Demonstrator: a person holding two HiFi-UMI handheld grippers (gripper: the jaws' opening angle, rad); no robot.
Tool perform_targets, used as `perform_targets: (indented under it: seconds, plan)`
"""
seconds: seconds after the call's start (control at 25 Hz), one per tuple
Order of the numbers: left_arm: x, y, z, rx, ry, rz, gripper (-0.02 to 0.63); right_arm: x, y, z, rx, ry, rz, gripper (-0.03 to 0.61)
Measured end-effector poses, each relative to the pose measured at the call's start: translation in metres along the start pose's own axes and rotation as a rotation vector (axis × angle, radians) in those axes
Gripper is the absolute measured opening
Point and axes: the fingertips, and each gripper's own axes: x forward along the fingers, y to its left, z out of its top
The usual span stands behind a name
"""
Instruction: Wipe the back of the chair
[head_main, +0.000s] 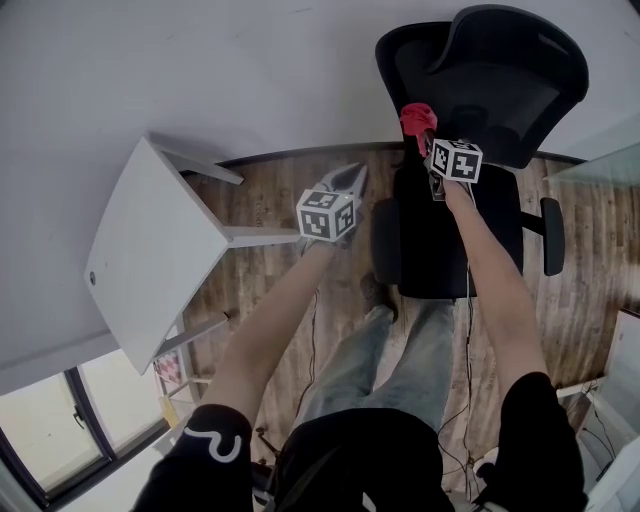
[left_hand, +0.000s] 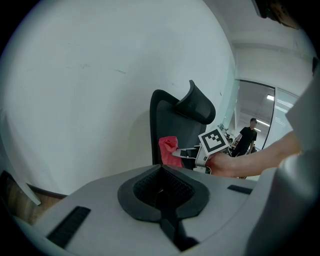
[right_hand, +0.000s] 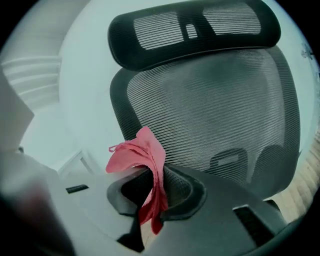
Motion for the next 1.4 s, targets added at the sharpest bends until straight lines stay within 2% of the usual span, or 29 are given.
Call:
perform_targets:
  seconds: [0.52,1.4]
  plan:
    - [0.056,-0.066,0.015,0.038,0.012,-0.051,0.025,-0.033,-0.091,0.023,0.026,-0.015,-0.083,0.067]
    - [0.168,-0.202,0.029,0.089,0.042,-0.109,0.025,-0.125,-0.294,0.045,0.107,-0.039,-0.230,0.067]
